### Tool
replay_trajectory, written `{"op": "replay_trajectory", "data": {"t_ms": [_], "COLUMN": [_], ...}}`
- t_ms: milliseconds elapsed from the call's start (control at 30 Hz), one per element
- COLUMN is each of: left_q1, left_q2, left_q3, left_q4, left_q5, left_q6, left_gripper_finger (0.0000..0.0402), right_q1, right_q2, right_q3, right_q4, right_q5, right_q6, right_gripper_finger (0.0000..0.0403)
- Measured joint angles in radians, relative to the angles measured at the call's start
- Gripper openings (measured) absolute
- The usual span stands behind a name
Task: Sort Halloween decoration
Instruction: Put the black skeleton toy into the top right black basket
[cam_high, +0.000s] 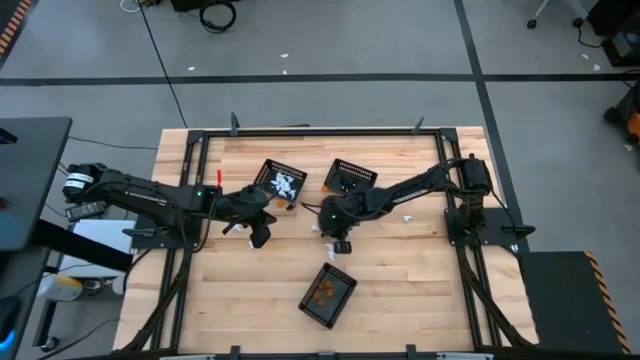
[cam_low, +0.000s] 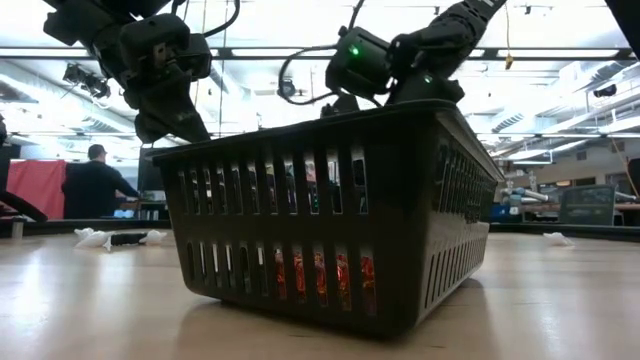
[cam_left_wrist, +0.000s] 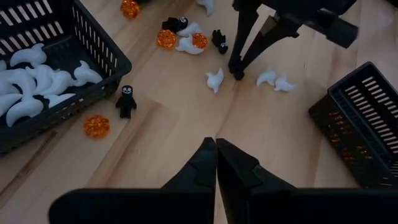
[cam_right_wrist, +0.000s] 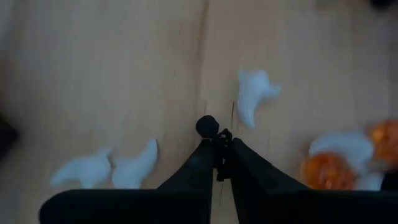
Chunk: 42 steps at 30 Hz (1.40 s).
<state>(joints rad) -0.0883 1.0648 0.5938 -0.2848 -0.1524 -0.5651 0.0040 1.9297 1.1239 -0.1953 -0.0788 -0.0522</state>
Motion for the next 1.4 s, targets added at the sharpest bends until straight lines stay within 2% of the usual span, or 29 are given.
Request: {"op": "replay_trajectory", "data": {"t_ms": [367,667,800,1000,1133,1400], "left_q1": [0.0,0.0,0.0,0.0,0.0,0.0], "left_q2": [0.0,0.0,0.0,0.0,0.0,0.0], "left_q3": [0.0,0.0,0.0,0.0,0.0,0.0], "left_q4": [-0.002,-0.005,-0.005,-0.005,-0.005,-0.005], "left_q5": [-0.002,-0.007,-0.008,-0.019,-0.019,-0.037], "left_q6": [0.018,0.034,0.034,0.034,0.034,0.037], "left_gripper_finger": [0.002,0.002,0.002,0.002,0.002,0.002], "right_q1": [-0.033,-0.154,-0.216,-0.315,-0.359,-0.424], "right_q2": [-0.054,-0.196,-0.22,-0.213,-0.215,-0.215], "right_q3": [0.113,0.063,0.036,-0.007,-0.007,-0.007], "right_q4": [-0.189,-0.212,-0.26,-0.305,-0.324,-0.32], "right_q5": [0.012,0.217,0.288,0.208,0.198,0.051], "right_q6": [-0.018,-0.023,-0.03,0.022,0.056,0.083], "right_gripper_finger": [0.0041,0.004,0.004,0.0058,0.0076,0.0115]}}
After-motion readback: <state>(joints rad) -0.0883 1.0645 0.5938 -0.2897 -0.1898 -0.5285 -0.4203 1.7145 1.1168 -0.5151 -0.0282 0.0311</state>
